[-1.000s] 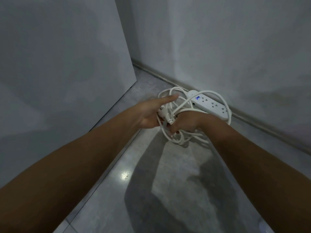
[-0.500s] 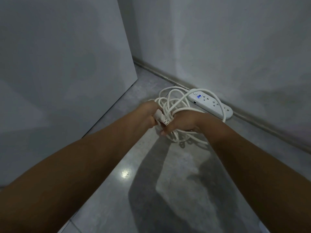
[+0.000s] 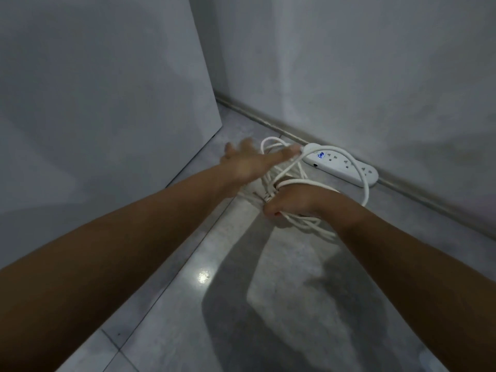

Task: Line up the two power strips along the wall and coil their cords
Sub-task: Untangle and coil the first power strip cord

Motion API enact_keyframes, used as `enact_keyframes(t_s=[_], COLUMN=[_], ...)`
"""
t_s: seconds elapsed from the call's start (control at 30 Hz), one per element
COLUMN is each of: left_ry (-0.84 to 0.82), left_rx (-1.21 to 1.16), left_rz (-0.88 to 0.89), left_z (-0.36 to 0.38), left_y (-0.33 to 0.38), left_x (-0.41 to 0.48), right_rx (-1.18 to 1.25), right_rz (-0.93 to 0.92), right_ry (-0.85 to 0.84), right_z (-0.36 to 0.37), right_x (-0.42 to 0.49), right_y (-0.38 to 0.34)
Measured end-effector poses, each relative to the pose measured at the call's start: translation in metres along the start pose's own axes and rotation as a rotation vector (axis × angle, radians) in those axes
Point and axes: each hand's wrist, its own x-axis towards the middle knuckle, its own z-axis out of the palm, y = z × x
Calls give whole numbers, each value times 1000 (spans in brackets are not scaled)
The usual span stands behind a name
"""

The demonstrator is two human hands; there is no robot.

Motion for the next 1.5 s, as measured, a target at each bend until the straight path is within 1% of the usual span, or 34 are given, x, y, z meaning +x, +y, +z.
enact_keyframes(t_s=[0.07, 0.1, 0.13, 0.2, 0.27, 0.37, 0.43, 0.5, 0.57, 0.63, 0.67, 0.7, 0.77, 0.8, 0.87, 0.97, 1.03, 1.07, 1.13, 1.2, 1.27, 1.33, 1.4, 1.5], left_ry=[-139, -169, -174, -141, -30, 188, 272, 274, 227, 191, 197, 209, 215, 210, 197, 194, 166, 135, 54, -27, -121, -188, -170, -66], left_rx=[285, 364, 393, 386, 420, 435, 476, 502, 519, 463, 396, 320, 230, 264, 441, 703, 793, 793, 751, 718, 729, 773, 848, 1001], left_rz=[295, 389, 452, 519, 579, 578, 528, 402, 270, 216, 224, 248, 368, 451, 630, 934, 1077, 1119, 1153, 1137, 1111, 1094, 1120, 1105], left_z=[-4, -5, -5, -3, 1, 7, 9, 7, 3, 3, 4, 4, 3, 1, -2, -5, -13, -18, -29, -34, -38, -41, -41, -33], left_y=[10, 11, 13, 13, 13, 4, -4, -13, -19, -20, -19, -17, -14, -11, -6, -11, -21, -26, -32, -38, -45, -49, -50, -51], left_x=[-13, -13, -11, -1, 6, 16, 23, 30, 36, 39, 40, 40, 39, 39, 38, 38, 42, 43, 42, 37, 36, 36, 37, 35], right_rx=[-69, -96, -118, -159, -209, -345, -490, -615, -700, -767, -779, -792, -783, -775, -771, -766, -761, -756, -719, -686, -682, -682, -659, -601], right_rz=[18, 20, 18, 24, 19, -12, -67, -178, -285, -337, -351, -355, -334, -334, -351, -452, -508, -529, -553, -523, -471, -458, -468, -486], right_ry=[-32, -40, -36, -5, 53, 102, 175, 300, 439, 563, 616, 665, 728, 747, 764, 778, 764, 764, 779, 795, 797, 803, 810, 828], right_z=[-3, -4, -4, -2, 0, 4, 7, 11, 13, 12, 12, 12, 12, 12, 12, 6, 1, 0, -2, -7, -12, -13, -9, -5], right_x=[-1, 0, 1, 2, 1, -2, -3, -3, -3, -1, 0, 0, -1, -1, -3, -5, -5, -3, -1, 0, 2, 3, 2, 2], right_y=[-3, -4, -4, -2, 0, 0, 2, 5, 8, 11, 13, 14, 15, 17, 17, 21, 28, 32, 36, 38, 42, 48, 51, 49])
